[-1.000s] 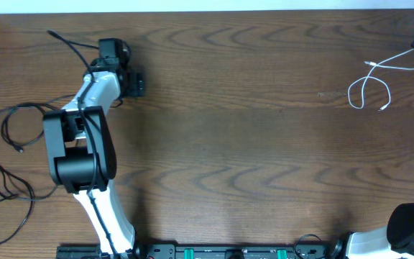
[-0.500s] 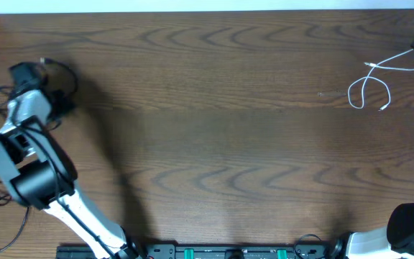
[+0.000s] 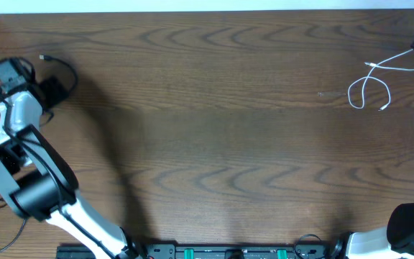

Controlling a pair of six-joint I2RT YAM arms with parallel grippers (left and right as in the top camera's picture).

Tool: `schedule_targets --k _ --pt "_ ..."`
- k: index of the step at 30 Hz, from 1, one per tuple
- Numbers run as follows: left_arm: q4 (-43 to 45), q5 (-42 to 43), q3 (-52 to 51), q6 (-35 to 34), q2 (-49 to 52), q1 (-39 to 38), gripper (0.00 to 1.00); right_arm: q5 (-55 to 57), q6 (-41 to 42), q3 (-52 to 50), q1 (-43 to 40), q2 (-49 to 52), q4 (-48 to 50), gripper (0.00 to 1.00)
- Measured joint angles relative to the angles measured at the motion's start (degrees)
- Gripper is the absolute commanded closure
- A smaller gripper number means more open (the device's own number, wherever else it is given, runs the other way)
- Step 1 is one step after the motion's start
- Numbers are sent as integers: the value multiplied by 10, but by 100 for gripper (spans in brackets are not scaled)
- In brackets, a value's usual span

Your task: Untangle cables

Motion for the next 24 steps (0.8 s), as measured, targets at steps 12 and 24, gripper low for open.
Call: schedule_targets --k 12,24 --pt "-51 67 5 48 -80 -137 8 173 -29 0 -29 0 3 99" --pt "-116 69 5 50 -80 -231 8 260 -60 0 -246 2 37 99"
